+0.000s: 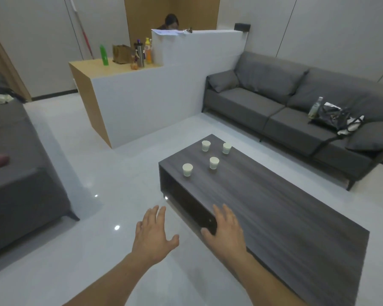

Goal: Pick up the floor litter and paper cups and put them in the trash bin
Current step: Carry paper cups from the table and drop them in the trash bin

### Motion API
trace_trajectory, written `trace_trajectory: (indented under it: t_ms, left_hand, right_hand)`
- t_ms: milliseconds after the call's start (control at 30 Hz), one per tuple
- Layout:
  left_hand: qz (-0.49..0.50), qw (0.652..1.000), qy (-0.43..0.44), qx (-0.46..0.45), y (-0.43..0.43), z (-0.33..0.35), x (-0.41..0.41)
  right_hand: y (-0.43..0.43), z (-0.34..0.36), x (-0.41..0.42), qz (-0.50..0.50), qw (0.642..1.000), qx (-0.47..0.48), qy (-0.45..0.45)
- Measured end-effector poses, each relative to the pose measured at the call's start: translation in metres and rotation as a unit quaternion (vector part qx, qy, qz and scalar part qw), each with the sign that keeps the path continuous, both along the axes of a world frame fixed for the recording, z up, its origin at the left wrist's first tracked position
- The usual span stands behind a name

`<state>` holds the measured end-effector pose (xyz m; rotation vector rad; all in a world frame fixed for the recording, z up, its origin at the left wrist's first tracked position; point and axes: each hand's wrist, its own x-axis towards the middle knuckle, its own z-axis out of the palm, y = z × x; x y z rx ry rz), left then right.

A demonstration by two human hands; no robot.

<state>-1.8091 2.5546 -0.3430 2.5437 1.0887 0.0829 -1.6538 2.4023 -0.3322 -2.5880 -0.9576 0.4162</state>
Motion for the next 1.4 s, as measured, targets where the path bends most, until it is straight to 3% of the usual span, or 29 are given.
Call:
trace_trajectory:
  t_ms: [833, 1400]
  left_hand:
    - [0.003, 1.0, 0.022, -0.019, 0.303, -0.034, 0.306]
    - [-0.181, 0.961, 0.121, -0.169, 0.509, -0.228, 0.4]
  right_hand:
    - [0.331, -0.061, 0.29, 0.076, 0.994, -0.041, 0.069]
    - [0.497, -0.273, 0.364, -0.027, 0.966, -0.211, 0.146]
